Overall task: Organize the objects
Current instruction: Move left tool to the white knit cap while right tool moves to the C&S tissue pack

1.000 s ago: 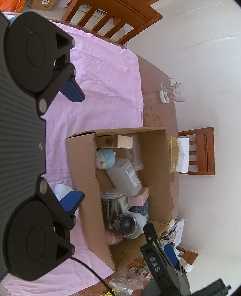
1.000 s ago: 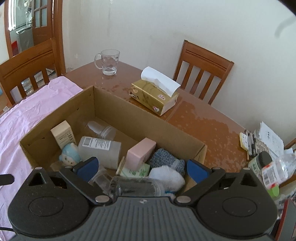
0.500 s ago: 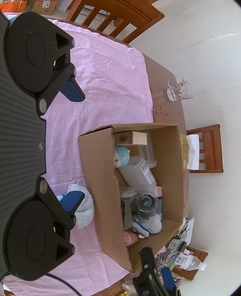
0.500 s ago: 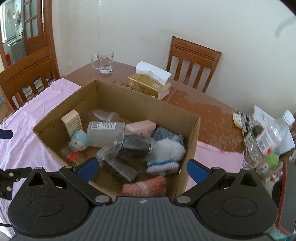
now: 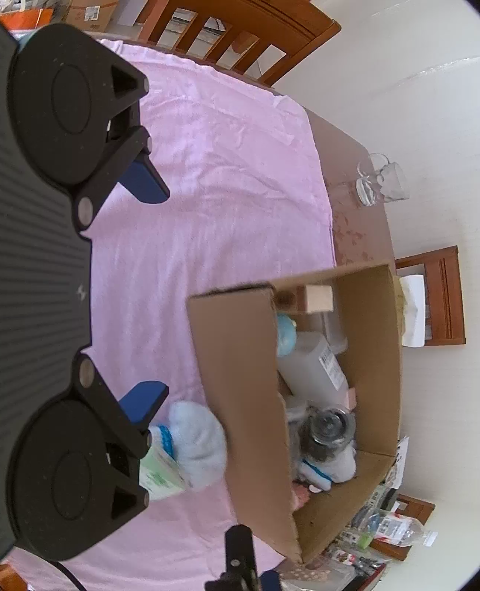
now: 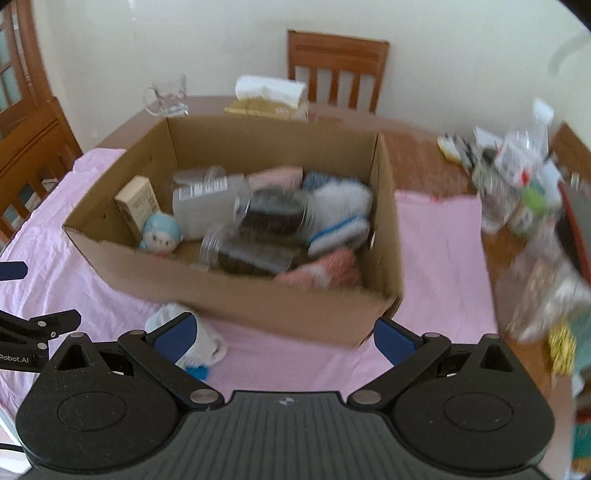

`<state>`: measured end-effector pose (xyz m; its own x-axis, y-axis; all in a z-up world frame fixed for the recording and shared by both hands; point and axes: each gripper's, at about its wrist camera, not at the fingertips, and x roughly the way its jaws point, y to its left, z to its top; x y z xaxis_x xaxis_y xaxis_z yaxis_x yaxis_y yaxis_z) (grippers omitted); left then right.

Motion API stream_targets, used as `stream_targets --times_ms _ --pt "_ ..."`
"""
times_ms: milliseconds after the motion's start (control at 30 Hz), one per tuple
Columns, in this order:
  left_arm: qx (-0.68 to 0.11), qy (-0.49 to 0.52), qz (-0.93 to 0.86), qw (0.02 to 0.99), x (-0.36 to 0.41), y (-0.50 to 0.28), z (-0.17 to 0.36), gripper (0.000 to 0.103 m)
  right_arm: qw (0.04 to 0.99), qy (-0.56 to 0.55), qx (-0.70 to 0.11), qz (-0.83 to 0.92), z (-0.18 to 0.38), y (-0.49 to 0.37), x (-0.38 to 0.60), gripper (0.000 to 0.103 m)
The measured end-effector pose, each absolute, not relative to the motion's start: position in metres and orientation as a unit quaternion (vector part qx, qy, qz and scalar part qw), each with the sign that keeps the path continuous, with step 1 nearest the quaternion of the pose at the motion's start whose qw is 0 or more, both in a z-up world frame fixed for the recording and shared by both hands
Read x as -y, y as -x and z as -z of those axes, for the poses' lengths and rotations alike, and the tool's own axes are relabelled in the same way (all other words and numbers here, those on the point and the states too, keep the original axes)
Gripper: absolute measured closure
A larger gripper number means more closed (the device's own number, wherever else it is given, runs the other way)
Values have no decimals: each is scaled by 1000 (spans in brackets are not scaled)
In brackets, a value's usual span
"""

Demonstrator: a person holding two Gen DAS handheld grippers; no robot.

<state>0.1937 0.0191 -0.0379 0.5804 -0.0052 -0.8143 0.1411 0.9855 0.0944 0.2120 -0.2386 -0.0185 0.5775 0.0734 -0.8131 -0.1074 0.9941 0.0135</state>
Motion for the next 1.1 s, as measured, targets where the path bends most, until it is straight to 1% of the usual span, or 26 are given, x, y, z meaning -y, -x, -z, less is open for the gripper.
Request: stream_targets --times_ms 233,533,867,1100 --pt "-461 -68 53 883 -49 -192 42 1 873 -28 -486 -27 40 -208 209 0" --pt "-466 -69 71 879 -74 -195 48 1 855 -36 -517 17 63 -219 175 0" --pt "-469 -70 96 875 -75 -206 53 1 837 -17 -544 46 80 -207 168 0" --pt "-470 -78 114 872 -62 -211 55 1 825 -27 -562 49 92 -191 174 0"
